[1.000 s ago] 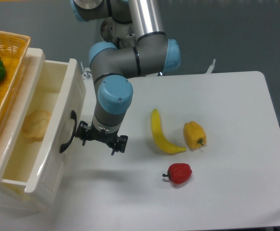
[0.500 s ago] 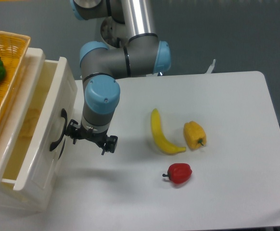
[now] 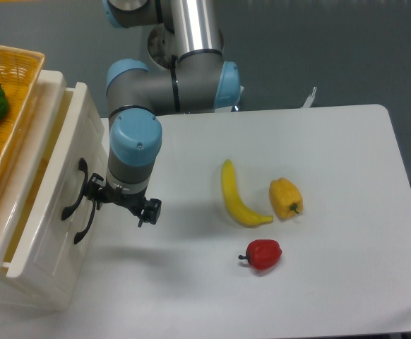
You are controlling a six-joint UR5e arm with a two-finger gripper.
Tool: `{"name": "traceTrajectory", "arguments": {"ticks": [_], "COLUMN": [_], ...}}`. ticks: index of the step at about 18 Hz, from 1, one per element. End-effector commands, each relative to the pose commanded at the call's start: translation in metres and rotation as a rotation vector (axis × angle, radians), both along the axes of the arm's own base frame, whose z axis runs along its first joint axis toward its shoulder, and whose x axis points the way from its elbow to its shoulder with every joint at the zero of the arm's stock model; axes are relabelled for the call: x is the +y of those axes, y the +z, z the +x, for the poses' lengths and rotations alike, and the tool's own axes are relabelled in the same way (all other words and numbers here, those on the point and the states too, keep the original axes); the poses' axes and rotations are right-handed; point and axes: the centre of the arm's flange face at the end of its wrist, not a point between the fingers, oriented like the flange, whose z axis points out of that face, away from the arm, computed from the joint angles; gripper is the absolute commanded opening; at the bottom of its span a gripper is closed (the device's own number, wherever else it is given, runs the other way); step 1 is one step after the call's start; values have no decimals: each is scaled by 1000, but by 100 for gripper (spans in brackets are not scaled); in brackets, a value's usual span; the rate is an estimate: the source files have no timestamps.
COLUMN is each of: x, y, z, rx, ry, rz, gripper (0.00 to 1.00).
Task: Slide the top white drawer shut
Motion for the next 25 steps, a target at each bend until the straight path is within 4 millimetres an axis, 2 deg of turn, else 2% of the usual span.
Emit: {"name": "traceTrajectory", "arguments": {"ticks": [7, 15, 20, 25], "x": [2, 5, -1, -16], "y": [4, 11, 12, 13], "z": [6, -2, -27, -56], "rx": [4, 19, 31, 110], "ry": [-8, -4, -1, -12], "rz": [4, 15, 27, -14], "gripper": [100, 100, 100, 100]}}
